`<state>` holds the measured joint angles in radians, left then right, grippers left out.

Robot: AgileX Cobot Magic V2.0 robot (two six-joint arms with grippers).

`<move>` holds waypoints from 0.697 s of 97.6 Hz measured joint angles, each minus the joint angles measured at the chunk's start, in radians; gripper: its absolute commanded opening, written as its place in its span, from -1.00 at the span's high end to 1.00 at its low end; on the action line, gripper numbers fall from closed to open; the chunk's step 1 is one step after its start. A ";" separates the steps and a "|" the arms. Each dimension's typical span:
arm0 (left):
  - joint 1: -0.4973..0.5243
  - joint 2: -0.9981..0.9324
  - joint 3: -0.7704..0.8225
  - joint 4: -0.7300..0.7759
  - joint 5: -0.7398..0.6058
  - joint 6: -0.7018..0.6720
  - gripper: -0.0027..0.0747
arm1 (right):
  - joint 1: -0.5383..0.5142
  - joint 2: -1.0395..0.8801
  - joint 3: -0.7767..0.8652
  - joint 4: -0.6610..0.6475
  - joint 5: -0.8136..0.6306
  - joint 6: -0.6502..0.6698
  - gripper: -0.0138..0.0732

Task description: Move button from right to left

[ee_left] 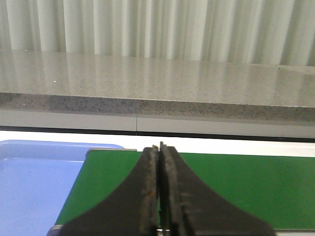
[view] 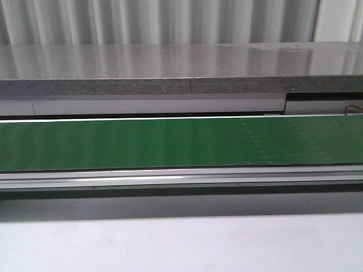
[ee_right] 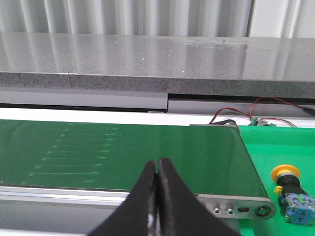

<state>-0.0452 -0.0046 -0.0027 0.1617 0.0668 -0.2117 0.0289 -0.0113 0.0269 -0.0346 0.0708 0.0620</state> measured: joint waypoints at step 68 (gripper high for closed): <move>0.000 0.000 0.000 0.000 0.000 0.000 0.98 | 0.000 0.164 -0.488 0.002 0.596 0.000 0.84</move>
<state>-0.0452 -0.0046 -0.0027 0.1617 0.0668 -0.2117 0.0289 0.1524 -0.4611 -0.0327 0.6663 0.0620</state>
